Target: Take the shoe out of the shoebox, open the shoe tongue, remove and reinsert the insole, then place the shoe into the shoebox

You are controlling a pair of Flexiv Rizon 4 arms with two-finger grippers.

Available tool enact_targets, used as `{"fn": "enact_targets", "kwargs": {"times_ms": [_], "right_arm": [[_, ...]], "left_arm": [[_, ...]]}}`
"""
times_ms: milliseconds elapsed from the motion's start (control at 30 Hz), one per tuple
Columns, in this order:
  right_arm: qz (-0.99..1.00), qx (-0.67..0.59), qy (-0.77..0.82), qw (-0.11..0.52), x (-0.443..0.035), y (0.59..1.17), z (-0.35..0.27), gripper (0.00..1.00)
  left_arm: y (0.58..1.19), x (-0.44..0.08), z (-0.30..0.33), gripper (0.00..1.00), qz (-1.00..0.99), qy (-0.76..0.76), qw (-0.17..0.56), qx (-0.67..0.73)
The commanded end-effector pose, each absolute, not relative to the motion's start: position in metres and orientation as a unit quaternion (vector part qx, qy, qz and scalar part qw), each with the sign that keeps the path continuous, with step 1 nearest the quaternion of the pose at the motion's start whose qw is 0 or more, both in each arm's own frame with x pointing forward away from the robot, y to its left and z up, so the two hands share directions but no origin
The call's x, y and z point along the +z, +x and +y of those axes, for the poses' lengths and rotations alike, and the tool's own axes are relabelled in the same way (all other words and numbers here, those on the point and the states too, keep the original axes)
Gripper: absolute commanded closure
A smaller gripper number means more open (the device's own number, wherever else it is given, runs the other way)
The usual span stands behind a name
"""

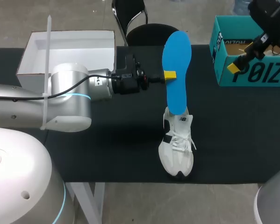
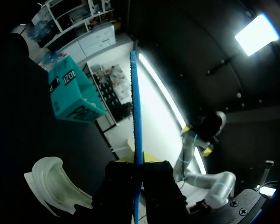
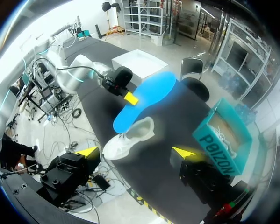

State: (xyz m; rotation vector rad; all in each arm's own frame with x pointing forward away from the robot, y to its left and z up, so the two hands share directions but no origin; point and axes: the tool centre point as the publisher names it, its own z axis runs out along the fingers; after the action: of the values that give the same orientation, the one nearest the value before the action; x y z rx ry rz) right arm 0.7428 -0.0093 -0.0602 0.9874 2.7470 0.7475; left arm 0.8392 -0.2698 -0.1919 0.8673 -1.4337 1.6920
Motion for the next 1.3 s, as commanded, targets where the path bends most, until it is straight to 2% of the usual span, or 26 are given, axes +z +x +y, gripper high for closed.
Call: {"fn": "enact_targets", "kwargs": {"times_ms": [33,200,267,367,533,667,1300], "right_arm": [[0.909,0.249,0.327,0.065,-0.062,0.742,-0.009,0.0],[0.909,0.249,0.327,0.065,-0.062,0.742,-0.009,0.0],[0.909,0.249,0.327,0.065,-0.062,0.742,-0.009,0.0],[0.909,0.249,0.327,0.065,-0.062,0.742,-0.009,0.0],[0.909,0.249,0.327,0.065,-0.062,0.742,-0.009,0.0],[0.909,0.249,0.327,0.065,-0.062,0.742,-0.009,0.0],[0.909,0.249,0.327,0.065,-0.062,0.742,-0.009,0.0]], "left_arm": [[0.839,-0.192,-0.271,1.0,-0.56,0.339,0.37,0.659],[0.839,-0.192,-0.267,1.0,-0.564,0.325,0.356,0.671],[0.841,-0.188,-0.258,1.0,-0.575,0.272,0.28,0.719],[0.839,-0.182,-0.246,1.0,-0.597,0.185,0.212,0.751],[0.831,-0.174,-0.238,1.0,-0.653,0.039,0.127,0.745],[0.827,-0.165,-0.238,1.0,-0.673,-0.018,0.066,0.736],[0.824,-0.16,-0.238,1.0,-0.676,-0.03,0.062,0.734]]}}
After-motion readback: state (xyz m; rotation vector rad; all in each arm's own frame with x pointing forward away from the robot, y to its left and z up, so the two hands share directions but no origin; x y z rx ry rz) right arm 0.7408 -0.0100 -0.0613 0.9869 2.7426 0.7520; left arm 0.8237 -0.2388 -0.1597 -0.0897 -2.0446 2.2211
